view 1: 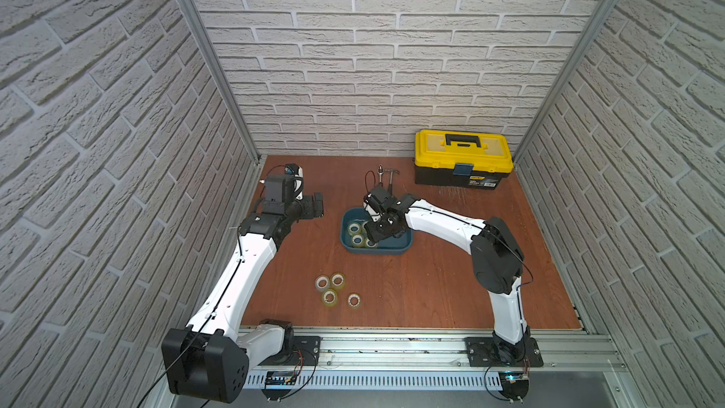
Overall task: Put the transparent tape into the storage box
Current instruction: Place the tape in the storage box, then pick up the tape at the center of the board.
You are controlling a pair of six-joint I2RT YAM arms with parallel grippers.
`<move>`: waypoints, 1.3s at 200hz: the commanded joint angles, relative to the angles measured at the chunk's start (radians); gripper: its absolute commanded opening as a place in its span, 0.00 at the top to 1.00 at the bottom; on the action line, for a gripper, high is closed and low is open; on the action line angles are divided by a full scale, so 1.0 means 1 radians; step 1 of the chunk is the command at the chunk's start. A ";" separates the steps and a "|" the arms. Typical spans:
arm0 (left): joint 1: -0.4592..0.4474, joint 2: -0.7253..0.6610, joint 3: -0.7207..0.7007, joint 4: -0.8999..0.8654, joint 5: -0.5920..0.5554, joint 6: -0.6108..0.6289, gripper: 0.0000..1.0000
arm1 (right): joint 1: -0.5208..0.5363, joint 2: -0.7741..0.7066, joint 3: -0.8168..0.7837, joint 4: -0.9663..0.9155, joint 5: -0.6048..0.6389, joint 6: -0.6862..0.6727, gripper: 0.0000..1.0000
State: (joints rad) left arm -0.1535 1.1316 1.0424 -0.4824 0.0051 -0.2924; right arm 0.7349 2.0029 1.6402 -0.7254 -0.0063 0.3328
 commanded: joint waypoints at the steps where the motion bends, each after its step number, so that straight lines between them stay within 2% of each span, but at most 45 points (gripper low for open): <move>1: 0.005 -0.088 -0.023 -0.046 0.044 -0.039 0.02 | 0.007 -0.124 -0.040 0.044 -0.050 0.026 0.42; 41: 0.008 -0.171 -0.097 -0.088 -0.004 -0.039 0.02 | 0.056 -0.284 -0.229 0.164 -0.068 0.118 0.43; 100: 0.052 -0.142 -0.121 -0.071 0.019 -0.034 0.02 | 0.198 -0.382 -0.495 0.373 -0.064 0.232 0.44; 174: 0.109 -0.142 -0.131 -0.053 0.062 -0.049 0.02 | 0.336 -0.294 -0.539 0.396 -0.019 0.292 0.44; 227: 0.116 -0.159 -0.139 -0.053 0.053 -0.051 0.02 | 0.342 -0.256 -0.503 0.338 0.014 0.297 0.44; 260: 0.120 -0.212 -0.149 -0.044 0.000 -0.052 0.02 | 0.345 -0.236 -0.549 0.412 -0.002 0.323 0.44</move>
State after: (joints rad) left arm -0.0437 0.9718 0.9054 -0.5602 0.0448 -0.3378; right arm 1.0771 1.7565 1.1118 -0.3664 -0.0124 0.6285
